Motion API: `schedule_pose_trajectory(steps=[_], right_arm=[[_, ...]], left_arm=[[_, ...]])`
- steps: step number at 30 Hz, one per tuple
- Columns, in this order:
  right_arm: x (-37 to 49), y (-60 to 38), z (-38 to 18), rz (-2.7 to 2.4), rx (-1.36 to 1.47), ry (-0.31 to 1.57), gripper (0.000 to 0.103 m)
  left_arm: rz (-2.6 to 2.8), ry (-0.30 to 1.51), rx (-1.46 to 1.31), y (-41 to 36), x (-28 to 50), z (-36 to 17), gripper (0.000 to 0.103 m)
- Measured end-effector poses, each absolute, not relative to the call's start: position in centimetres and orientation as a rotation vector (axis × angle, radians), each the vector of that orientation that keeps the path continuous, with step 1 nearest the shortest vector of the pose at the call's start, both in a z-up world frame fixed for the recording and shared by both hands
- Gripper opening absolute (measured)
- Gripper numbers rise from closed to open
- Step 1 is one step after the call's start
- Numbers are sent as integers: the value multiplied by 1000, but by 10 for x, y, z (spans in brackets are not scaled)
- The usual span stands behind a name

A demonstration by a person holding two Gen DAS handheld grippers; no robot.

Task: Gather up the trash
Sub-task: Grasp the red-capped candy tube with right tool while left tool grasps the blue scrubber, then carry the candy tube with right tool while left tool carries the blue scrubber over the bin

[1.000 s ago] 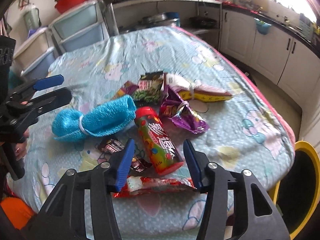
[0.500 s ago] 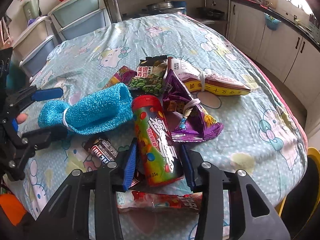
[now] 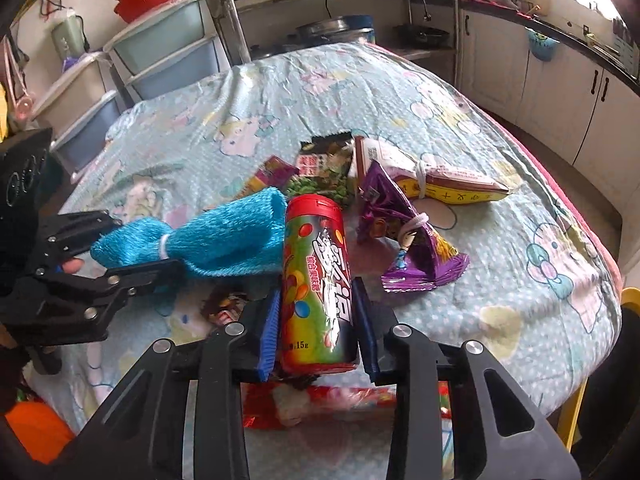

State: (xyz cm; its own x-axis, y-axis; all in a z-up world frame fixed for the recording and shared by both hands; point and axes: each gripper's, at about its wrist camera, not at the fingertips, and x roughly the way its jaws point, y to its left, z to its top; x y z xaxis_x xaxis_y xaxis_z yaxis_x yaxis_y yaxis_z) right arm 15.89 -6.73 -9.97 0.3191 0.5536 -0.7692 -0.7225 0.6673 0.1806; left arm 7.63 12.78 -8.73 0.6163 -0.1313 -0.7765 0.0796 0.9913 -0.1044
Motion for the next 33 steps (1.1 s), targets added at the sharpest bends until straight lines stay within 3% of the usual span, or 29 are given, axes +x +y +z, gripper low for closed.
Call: schedule_pose_trajectory(steps=[6, 33], right_arm=[[149, -77, -86, 853, -170, 892, 31], [140, -158, -43, 720, -7, 782, 31]], left_arm=[[-131, 885, -46, 121, 72, -76, 26], [-199, 708, -13, 65, 89, -9, 26]])
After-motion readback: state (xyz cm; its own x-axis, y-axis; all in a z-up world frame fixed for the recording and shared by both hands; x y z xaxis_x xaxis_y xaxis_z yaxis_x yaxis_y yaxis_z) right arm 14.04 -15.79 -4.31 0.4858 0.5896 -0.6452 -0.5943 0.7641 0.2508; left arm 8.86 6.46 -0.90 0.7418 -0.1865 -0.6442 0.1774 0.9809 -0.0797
